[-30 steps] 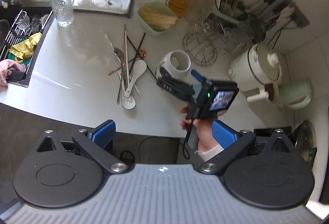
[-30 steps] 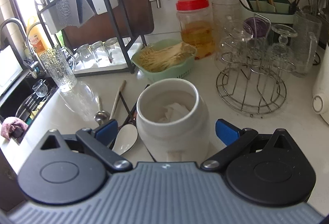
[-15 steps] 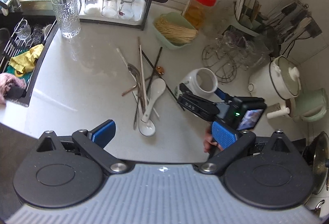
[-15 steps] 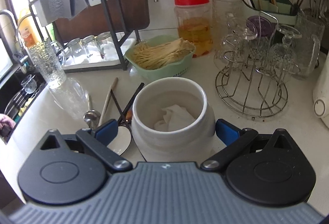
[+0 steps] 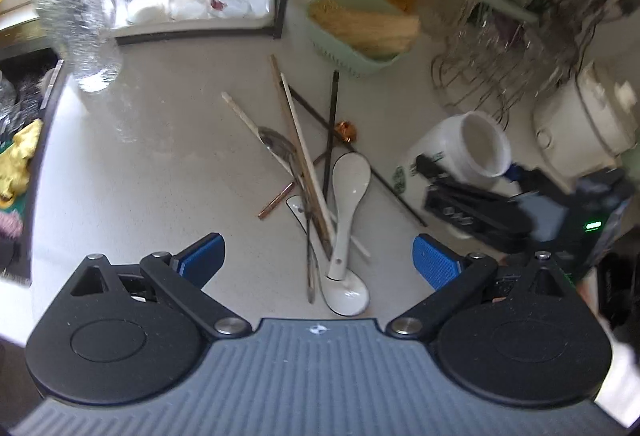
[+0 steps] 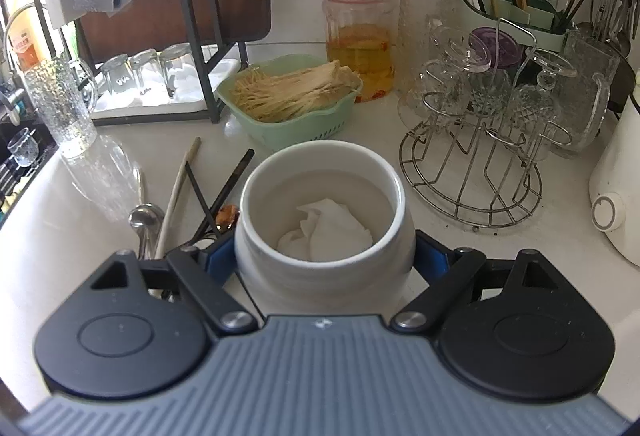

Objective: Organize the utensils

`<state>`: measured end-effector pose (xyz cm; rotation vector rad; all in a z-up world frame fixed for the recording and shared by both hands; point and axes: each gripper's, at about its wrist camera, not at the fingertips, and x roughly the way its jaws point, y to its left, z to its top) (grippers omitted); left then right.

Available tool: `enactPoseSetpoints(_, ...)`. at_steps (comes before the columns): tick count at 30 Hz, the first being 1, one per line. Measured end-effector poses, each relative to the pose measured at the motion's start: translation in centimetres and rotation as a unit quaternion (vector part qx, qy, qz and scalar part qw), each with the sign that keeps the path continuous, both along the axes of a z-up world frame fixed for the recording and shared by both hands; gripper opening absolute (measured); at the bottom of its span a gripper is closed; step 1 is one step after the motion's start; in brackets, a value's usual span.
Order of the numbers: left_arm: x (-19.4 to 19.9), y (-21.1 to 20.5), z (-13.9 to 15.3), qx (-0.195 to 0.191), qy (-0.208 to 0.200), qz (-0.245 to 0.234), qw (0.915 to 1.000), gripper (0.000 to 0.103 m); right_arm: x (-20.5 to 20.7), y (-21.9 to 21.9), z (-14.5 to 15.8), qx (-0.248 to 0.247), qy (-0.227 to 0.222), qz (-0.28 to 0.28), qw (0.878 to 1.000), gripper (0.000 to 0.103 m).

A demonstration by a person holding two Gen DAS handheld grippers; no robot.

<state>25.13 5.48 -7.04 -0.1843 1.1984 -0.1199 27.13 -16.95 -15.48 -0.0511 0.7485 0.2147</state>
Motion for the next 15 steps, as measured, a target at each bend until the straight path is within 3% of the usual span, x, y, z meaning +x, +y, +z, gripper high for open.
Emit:
enactPoseSetpoints(6,2.3,1.5,-5.8,0.002,0.017,-0.016,0.9997,0.101,-0.4,0.3,0.2,-0.006,0.019,-0.012,1.000,0.091)
enactPoseSetpoints(10,3.7,2.5,-8.6,-0.022,0.023,-0.010,0.9994,0.100,-0.8,0.6,0.4,-0.010,0.034,-0.025,0.999,0.091)
enactPoseSetpoints(15,4.9,3.1,-10.5,-0.048,0.018,-0.007,0.9987,0.089,-1.1,1.0,0.6,-0.012,0.050,-0.046,0.998,0.091)
